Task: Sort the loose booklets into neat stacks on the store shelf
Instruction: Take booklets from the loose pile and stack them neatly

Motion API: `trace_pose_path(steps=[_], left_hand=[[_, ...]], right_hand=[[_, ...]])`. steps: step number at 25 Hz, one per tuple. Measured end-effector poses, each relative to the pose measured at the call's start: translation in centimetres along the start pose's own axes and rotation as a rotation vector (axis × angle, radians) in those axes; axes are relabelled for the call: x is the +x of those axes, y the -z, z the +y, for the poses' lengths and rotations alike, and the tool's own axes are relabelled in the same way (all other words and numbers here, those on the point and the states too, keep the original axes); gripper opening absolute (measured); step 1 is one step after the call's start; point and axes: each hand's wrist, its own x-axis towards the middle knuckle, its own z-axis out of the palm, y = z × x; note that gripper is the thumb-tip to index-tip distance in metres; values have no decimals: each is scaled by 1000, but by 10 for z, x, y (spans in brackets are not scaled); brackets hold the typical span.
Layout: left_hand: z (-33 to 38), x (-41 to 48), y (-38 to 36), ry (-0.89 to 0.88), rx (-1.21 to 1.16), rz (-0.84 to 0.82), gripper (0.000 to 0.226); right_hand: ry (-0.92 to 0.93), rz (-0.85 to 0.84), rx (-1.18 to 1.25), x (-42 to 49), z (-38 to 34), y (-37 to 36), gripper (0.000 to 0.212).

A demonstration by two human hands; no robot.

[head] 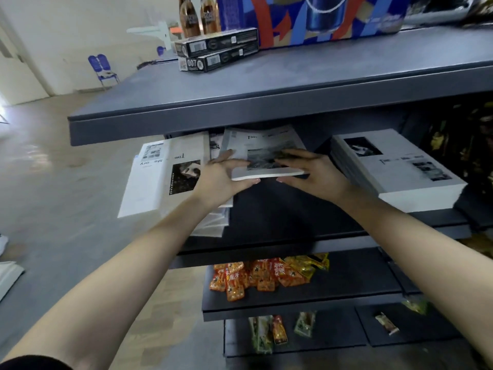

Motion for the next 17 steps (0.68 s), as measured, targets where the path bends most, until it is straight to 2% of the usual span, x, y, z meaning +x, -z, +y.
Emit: trace_pose_path(steps=[5, 10, 17], left_hand=[[48, 25, -46, -47, -116, -31, 51], [103, 45, -91, -152, -127, -58, 52], [167, 59, -155, -136, -150, -124, 55]], right_hand=[[-26, 23, -125, -39, 38, 49, 49], [-110, 11, -207, -75, 73, 100, 51], [-206, -14, -195, -124, 124, 156, 52]])
